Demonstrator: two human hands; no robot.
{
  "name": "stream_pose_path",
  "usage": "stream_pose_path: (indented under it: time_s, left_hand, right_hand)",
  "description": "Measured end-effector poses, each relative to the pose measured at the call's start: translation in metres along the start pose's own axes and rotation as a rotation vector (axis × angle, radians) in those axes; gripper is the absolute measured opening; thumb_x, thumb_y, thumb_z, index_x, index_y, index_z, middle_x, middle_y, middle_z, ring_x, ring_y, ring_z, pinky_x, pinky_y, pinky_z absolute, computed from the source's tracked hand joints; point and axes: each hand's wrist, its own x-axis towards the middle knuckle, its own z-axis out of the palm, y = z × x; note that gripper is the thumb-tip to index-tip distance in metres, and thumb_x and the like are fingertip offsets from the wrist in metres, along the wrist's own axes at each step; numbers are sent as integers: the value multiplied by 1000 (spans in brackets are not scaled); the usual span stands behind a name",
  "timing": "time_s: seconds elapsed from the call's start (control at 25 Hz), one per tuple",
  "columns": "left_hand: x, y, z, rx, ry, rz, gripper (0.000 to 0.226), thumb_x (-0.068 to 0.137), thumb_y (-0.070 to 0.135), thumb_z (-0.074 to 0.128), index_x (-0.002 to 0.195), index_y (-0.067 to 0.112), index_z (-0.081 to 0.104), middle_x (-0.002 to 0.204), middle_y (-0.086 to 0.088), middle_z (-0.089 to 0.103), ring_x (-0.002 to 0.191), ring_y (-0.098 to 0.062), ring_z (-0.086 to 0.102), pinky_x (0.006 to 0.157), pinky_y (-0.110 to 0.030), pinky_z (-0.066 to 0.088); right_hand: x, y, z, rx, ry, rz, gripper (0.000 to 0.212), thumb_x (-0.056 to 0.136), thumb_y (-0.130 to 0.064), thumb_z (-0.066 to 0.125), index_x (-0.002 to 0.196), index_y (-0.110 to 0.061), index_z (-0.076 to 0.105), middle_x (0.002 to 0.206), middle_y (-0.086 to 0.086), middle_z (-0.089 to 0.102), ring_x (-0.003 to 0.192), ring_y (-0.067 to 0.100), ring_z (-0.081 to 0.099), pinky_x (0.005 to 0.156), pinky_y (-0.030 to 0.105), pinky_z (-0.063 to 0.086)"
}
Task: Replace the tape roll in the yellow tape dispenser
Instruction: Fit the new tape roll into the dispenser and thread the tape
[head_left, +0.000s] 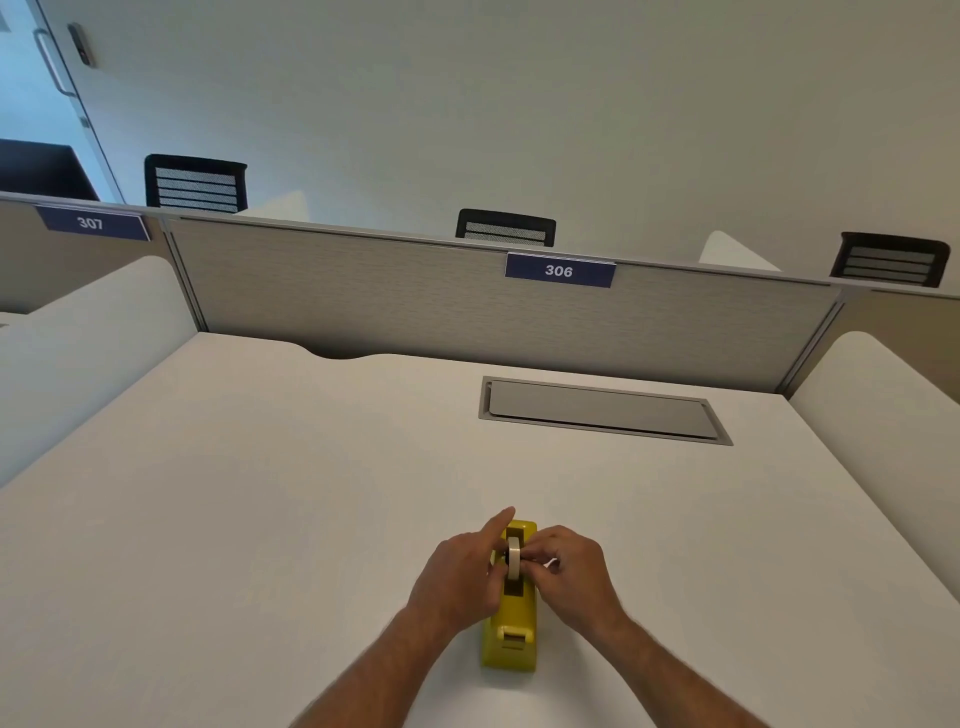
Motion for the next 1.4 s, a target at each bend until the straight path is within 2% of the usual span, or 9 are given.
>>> stream_pose_path:
  time_s: [0.2,0.4,0.6,0.84,1.0,1.2,1.32,1.4]
  left_hand:
    - [-3,-6,3,-68,42,72,50,86,24,60,135,24,53,120,4,66,91,-14,64,85,-23,52]
    - [-3,-9,6,-68,52,60,38,87,25,63,124,20,64,121,5,59,90,-14,63,83,-26,55]
    - [-3,-9,7,-61,42,55,38,87,26,61,124,21,64,124,6,57,90,-15,63,83,-27,55]
    - [-5,-11,8,-92,15,65,50,80,32,61,129,23,60,128,12,50,87,-8,58,81,-25,54]
    - [-4,-12,8,-93,6,57,53,79,36,65,129,24,59,128,14,49,84,-5,54,81,-26,54]
    - [-3,-15,10,-105,6,59,60,79,40,68,136,26,52,131,13,47,86,-3,52,82,-20,53]
    - [-3,-15,10,-111,7,63,60,80,41,69,136,27,53,131,13,48,87,-4,53,82,-18,53]
    - [-3,-16,10,-110,8,61,58,80,41,69,135,27,54,131,13,48,87,-4,53,83,-18,54]
  right_hand:
    - [-1,1,1,5,14,-18,17,77,-10,76,88,-22,81,92,-8,71,81,4,65,66,12,50]
    - [-3,2,1,-4,3,-44,16,79,-12,75,89,-24,81,95,-8,68,83,6,64,66,13,51]
    - [-4,3,1,-17,7,-48,14,81,-14,76,91,-22,80,96,-9,67,84,5,63,69,13,51]
    - [-8,3,5,32,39,-26,14,75,-11,80,85,-21,81,91,-13,65,80,1,63,62,8,50]
    - [-11,7,6,86,60,-15,18,71,-7,81,82,-21,79,89,-11,66,78,7,66,61,12,53]
    - [-11,11,4,76,3,-24,35,71,-17,81,105,-22,72,98,-9,59,85,10,64,63,18,58]
    - [-9,11,4,30,-35,-40,37,73,-23,79,109,-27,71,98,-8,55,90,9,61,68,23,59]
    - [-9,12,2,-8,-47,-67,37,74,-27,78,110,-29,71,97,-10,54,90,7,59,68,22,58]
